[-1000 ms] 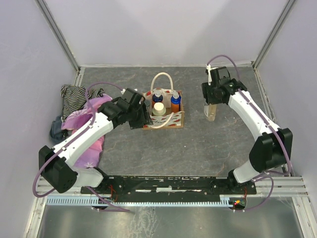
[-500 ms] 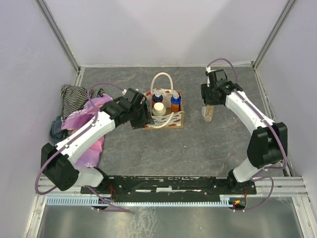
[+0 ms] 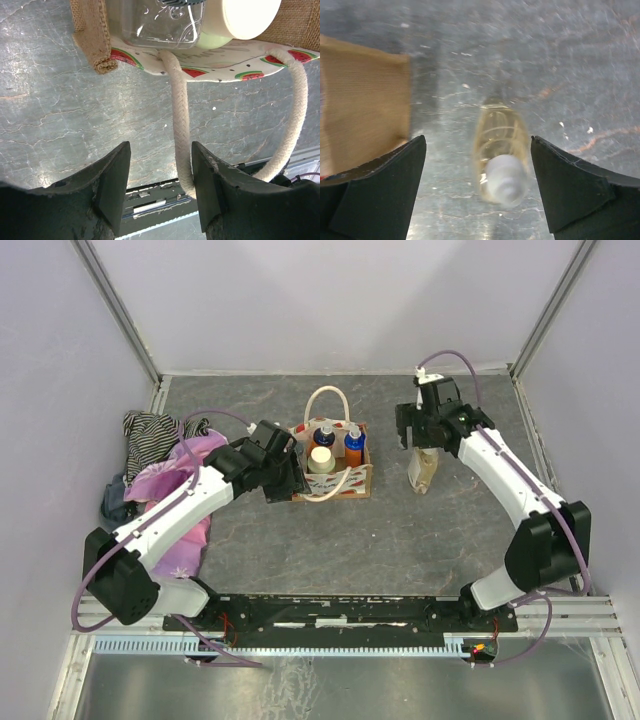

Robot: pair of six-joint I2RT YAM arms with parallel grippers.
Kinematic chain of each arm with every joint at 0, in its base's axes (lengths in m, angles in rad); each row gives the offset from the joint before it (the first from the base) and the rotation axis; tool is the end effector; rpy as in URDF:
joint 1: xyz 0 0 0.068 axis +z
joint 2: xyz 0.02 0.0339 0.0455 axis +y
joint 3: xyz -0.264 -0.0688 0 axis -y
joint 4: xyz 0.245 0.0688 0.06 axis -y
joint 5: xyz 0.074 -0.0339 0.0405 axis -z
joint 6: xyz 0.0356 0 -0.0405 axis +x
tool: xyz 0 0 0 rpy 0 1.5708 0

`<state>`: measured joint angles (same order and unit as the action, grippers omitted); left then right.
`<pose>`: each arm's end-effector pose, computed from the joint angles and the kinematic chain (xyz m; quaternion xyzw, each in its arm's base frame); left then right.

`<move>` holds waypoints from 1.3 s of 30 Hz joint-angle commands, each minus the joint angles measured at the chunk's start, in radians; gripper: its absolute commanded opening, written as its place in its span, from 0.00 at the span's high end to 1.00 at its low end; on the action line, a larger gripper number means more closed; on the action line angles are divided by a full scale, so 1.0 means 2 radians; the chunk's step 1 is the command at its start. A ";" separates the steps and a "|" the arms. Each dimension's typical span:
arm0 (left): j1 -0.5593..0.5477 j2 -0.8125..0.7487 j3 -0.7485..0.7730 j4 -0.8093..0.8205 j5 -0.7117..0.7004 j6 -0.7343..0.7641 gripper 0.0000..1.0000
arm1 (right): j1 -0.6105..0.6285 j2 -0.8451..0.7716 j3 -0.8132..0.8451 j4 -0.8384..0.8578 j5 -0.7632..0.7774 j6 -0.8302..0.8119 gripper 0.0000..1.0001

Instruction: Take the personal care products out of the canvas bag

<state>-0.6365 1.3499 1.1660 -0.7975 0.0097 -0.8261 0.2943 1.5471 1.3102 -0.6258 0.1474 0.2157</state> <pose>0.2209 -0.1637 0.2942 -0.0892 0.9527 -0.1974 0.2131 0.3240 0.0928 0.2953 -0.0112 0.9357 0.0204 0.3520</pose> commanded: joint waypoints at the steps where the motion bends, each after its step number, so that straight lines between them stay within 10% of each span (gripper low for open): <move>1: -0.002 -0.006 -0.002 0.014 0.004 -0.013 0.41 | 0.052 -0.035 0.068 0.003 -0.047 -0.004 0.09; 22: -0.002 0.005 0.002 0.015 0.006 -0.009 0.42 | 0.153 0.115 0.211 0.032 -0.184 0.025 0.21; 39: -0.002 -0.007 -0.010 0.016 0.008 -0.014 0.42 | 0.153 0.180 0.258 0.014 -0.101 -0.007 0.23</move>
<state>-0.6365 1.3567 1.1469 -0.7902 0.0105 -0.8265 0.6014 1.9095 1.7729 -0.6037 -0.1215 0.2672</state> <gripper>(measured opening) 0.585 0.775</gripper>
